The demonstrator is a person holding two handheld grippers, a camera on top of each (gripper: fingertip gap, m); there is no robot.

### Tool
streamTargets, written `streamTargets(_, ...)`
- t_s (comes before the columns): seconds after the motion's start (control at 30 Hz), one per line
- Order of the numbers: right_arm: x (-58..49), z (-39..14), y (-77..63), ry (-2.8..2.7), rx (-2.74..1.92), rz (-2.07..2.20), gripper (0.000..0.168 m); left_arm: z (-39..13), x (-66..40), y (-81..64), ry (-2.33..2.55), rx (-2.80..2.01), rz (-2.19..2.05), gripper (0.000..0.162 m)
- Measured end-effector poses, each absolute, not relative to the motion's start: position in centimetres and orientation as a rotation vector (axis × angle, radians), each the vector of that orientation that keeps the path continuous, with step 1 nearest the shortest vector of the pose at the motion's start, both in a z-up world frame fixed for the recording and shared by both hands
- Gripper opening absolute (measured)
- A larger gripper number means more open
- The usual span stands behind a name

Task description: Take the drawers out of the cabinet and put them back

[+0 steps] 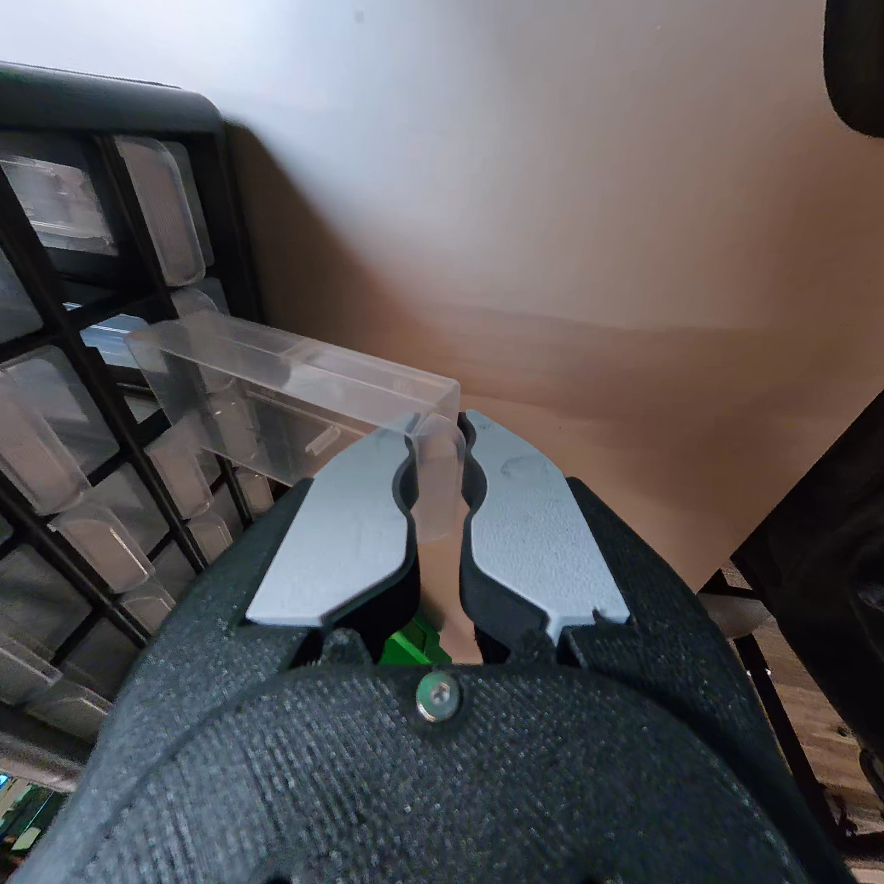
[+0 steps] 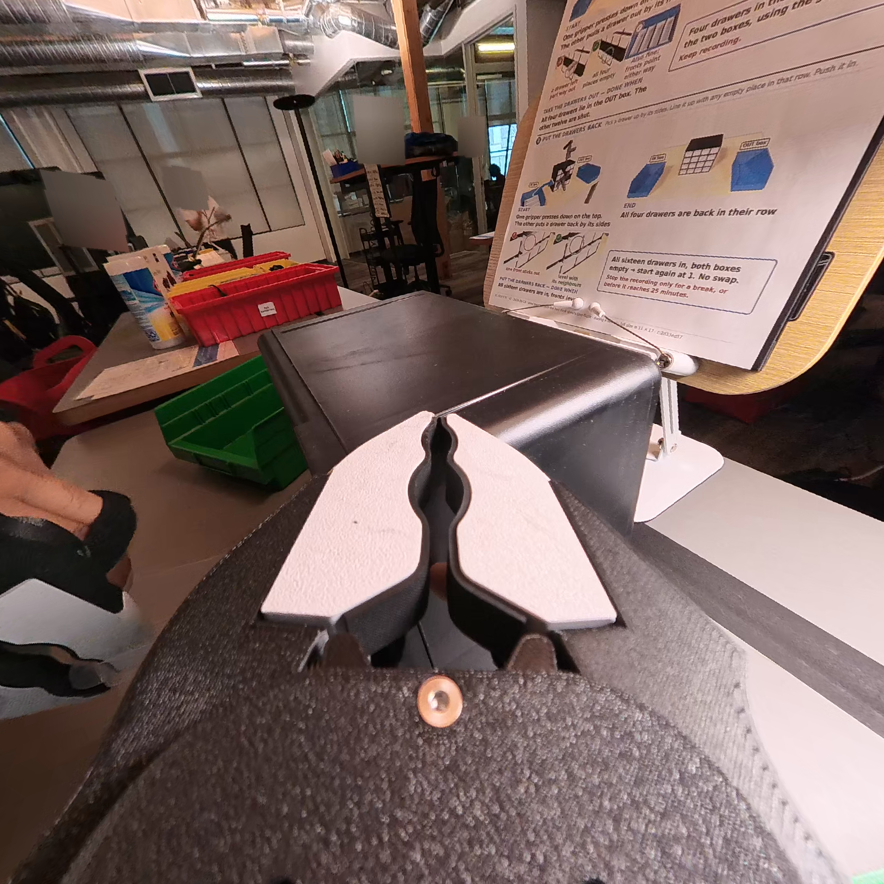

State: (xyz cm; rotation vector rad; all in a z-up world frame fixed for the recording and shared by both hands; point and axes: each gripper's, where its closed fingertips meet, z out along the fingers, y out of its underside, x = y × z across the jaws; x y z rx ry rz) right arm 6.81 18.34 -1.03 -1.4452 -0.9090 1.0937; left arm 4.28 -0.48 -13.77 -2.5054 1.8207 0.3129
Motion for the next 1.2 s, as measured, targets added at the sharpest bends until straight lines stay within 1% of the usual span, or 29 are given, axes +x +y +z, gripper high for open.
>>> streamTargets(0.57,6.8,-1.0,18.3,-0.91,-1.443,1.097,0.0,-14.3,3.2,2.2,1.826,-2.334,0.318,0.014)
streamTargets(0.67,6.8,-1.0,18.3,-0.913,-1.442,1.098,0.0,-14.7,3.7,2.8,1.826,-2.217,0.331,0.016)
streamTargets(0.77,6.9,-1.0,18.3,-0.914,-1.442,1.099,0.0,-15.0,4.4,3.9,1.783,-2.071,0.381,0.023)
streamTargets(0.93,6.9,-1.0,18.2,-0.918,-1.441,1.102,0.0,-15.7,4.7,5.7,1.669,-1.882,0.437,0.026)
streamTargets(1.03,6.9,-1.0,18.3,-0.913,-1.44,1.103,0.0,-15.8,4.5,6.3,1.6,-1.764,0.464,0.031)
streamTargets(1.13,7.0,-1.0,18.3,-0.91,-1.441,1.106,0.0,-14.7,3.5,7.9,1.508,-1.587,0.625,0.029)
streamTargets(1.17,7.0,-1.0,18.3,-0.909,-1.44,1.106,0.0,-14.0,3.1,8.4,1.468,-1.519,0.67,0.023)
streamTargets(1.2,7.0,-1.0,18.3,-0.91,-1.441,1.104,0.0,-13.5,2.6,8.8,1.425,-1.479,0.699,0.024)
